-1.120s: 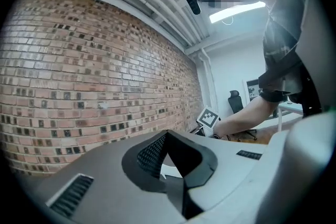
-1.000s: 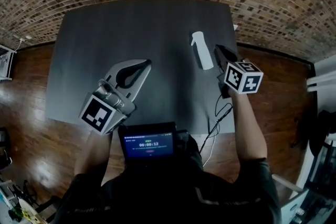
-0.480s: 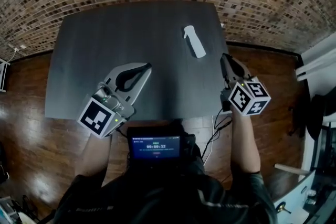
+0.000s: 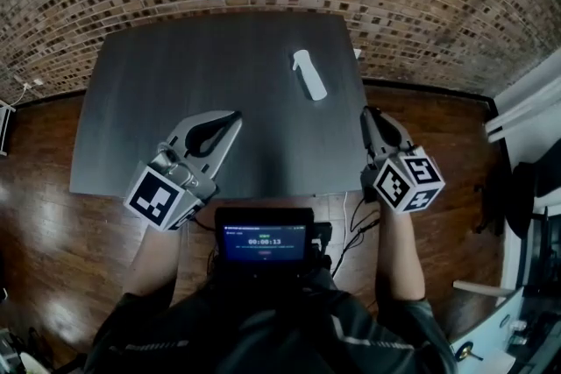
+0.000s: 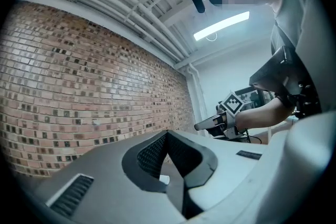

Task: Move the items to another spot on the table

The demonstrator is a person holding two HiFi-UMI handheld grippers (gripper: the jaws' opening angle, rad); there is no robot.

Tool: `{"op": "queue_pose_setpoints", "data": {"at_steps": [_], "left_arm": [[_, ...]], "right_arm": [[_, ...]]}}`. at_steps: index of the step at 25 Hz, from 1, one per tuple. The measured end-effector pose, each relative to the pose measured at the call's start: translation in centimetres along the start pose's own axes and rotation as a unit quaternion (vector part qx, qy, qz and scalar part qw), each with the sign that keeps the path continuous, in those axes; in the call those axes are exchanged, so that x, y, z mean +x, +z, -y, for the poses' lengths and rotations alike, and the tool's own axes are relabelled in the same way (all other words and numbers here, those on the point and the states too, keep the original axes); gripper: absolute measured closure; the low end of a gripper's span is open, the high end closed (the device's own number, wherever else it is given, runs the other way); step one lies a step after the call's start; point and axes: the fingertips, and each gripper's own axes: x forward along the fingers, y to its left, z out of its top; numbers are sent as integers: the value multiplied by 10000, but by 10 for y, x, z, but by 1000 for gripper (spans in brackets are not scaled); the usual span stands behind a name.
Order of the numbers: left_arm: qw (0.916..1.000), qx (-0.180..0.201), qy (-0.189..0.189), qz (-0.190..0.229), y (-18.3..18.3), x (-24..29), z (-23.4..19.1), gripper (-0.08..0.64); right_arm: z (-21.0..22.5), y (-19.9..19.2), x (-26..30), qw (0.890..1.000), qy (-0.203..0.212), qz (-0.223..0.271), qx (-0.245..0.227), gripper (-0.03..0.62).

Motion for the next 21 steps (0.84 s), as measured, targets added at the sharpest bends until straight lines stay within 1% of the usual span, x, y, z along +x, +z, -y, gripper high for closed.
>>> {"op": "queue_pose_setpoints", "data": {"at_steps": [3,8,12,15,21], "left_arm": [[9999,-91,138,42,3,4,12,558],[9997,-158,97,-157,9,18,38,558],[9999,30,54,-107,17,30,49,558],[9999,111,-32,-110,24,39,54,558],[9995,252,-90,-160,33,45,57,558]], "right_arm": [[6,-1,-15,10000,61,6,26,591],[15,8,-35,9998,171,57,-52,591],[24,12,-43,9996,214,126,-103,591],[28,14,-46,9995,236,182,-103,591],[29,21,-49,9992,280,232,-187,591]]}}
